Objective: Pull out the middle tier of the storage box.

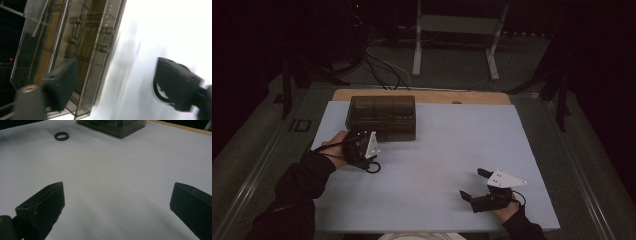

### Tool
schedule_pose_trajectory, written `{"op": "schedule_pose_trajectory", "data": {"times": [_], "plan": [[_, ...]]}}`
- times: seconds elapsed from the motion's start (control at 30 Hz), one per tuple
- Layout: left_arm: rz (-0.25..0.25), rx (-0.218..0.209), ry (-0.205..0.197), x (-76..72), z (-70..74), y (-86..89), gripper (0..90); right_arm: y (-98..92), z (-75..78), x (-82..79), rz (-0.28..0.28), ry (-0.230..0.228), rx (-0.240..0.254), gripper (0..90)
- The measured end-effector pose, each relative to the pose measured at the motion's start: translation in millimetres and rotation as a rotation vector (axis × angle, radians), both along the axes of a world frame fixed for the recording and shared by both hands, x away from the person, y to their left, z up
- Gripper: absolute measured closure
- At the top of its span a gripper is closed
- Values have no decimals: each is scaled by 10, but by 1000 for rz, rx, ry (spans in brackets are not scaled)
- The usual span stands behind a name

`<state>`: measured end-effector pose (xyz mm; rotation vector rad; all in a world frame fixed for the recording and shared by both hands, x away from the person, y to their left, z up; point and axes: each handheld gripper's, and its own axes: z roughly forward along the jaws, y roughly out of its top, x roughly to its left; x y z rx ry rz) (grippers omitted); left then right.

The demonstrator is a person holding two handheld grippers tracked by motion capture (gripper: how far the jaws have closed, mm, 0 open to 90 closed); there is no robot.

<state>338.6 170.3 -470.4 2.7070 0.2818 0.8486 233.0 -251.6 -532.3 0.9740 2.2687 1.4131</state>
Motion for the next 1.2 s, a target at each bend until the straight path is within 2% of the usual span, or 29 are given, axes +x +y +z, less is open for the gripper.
{"op": "schedule_pose_trajectory", "data": {"times": [0.07,0.1,0.13,0.17,0.23,0.3,0.33,0.5,0.7,0.8,0.9,1.0,1.2], "plan": [[-3,-13,39,14,19,22,152,2,-2,0,2,-1,-2,0],[-3,-13,39,14,19,22,117,2,-2,0,2,-1,-2,0],[-8,-19,62,24,26,35,117,2,-2,0,2,-1,-3,0],[-10,-34,95,39,38,60,44,1,-1,0,0,-1,-2,0],[-12,-32,89,52,55,88,32,0,-2,1,0,0,-2,0],[-15,-39,95,58,66,103,24,0,-2,0,1,0,-2,0],[-15,-52,113,72,89,130,24,1,-3,0,3,0,-3,0],[-20,-56,120,105,114,177,22,2,-4,2,2,1,-3,0],[-28,-87,150,154,139,224,23,1,-6,2,1,1,-4,0],[-30,-99,192,197,162,240,23,4,-7,2,2,1,-6,0],[-35,-89,199,226,178,244,23,5,-8,3,2,3,-5,0],[-60,-108,236,297,230,249,23,4,-10,4,1,4,-6,0],[-105,-144,266,360,276,262,26,-2,-9,4,0,3,-6,0]]}}
